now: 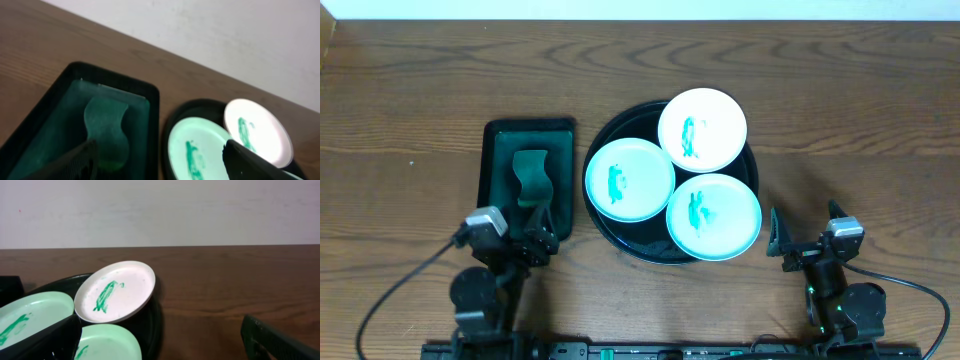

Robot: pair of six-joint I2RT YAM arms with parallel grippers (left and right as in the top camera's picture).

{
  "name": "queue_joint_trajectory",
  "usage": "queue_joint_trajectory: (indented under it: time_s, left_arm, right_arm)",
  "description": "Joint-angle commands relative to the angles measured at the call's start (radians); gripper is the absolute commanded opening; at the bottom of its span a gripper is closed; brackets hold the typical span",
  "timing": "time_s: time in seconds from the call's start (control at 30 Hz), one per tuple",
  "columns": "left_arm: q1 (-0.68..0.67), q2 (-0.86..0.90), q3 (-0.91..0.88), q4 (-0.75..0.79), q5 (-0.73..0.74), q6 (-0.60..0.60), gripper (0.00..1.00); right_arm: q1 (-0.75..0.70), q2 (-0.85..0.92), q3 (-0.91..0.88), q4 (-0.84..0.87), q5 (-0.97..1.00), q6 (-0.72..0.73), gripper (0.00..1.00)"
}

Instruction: Clean dirty plates on tray and stack at the side

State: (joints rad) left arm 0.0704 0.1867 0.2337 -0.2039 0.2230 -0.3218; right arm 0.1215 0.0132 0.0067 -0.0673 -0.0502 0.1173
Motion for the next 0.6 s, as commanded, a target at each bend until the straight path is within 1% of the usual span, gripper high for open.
queue_joint_trajectory:
  time_s: [0.0, 0.17, 0.33, 0.47, 0.57]
  left_arm:
    - [0.005, 0.153, 0.193, -0.087, 0.024, -0.017, 0.8]
    - [0.005, 0.416, 0.461, -0.326, 0.024, 0.048, 0.8]
    - [0.005, 0.654, 0.708, -0.601, 0.023, 0.095, 0.8]
    - [0.005, 0.805, 0.835, -0.801, -0.013, 0.101, 0.8]
    - [0.005, 0.911, 0.881, -0.924, -0.058, 0.101, 0.8]
  right_arm:
    - [-0.004, 0.003, -0.001, -0.004, -0.007, -0.014, 0.99]
    - [-0.004, 0.003, -0.001, -0.004, -0.007, -0.014, 0.99]
    - [-0.004, 0.003, -0.001, -0.004, -0.007, -0.014, 0.99]
    - [-0.004, 0.003, -0.001, -0.004, -0.007, -0.014, 0.99]
    - [-0.004, 0.003, -0.001, -0.004, -0.007, -0.014, 0.99]
